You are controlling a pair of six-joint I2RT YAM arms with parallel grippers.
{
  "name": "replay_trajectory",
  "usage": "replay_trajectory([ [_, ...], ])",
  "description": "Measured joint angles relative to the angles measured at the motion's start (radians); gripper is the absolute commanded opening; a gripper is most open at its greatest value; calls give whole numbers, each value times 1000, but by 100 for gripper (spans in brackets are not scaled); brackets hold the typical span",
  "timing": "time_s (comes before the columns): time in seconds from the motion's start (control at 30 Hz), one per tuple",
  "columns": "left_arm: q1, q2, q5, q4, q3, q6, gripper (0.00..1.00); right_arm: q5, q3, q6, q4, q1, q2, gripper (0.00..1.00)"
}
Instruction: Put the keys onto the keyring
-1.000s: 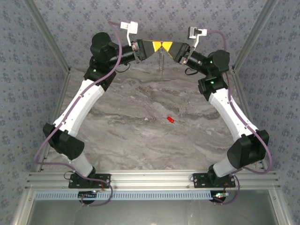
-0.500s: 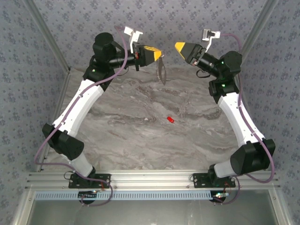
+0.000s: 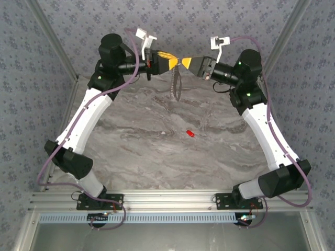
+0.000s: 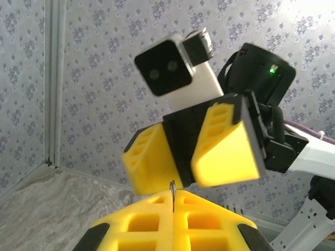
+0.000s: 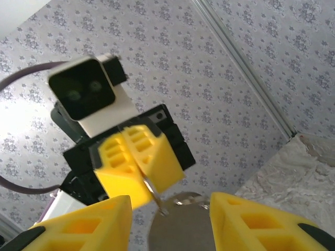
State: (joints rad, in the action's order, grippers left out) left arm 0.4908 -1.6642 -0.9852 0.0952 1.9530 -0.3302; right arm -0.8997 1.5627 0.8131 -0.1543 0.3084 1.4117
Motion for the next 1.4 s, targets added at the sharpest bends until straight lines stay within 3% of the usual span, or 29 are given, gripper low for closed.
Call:
replay_trajectory([
  [0.57,0,-28,-37,7,35,-15,0,-6,55,-22,27,16,18,38],
  [0.93,-4,-56,-47,17,63,-37,0,-24,63,-18,10,22,42,0],
  [1.07,-5,-60,-48,20,69,-49,0,-29,64,-21,8,21,42,0],
  [1.23,-4,-60,-31,32,86,-66,33,-33,52,3,-37,12,41,0],
  [1.4,-11,-60,14,20,85,-94,46,-31,-12,105,-150,-36,42,0],
])
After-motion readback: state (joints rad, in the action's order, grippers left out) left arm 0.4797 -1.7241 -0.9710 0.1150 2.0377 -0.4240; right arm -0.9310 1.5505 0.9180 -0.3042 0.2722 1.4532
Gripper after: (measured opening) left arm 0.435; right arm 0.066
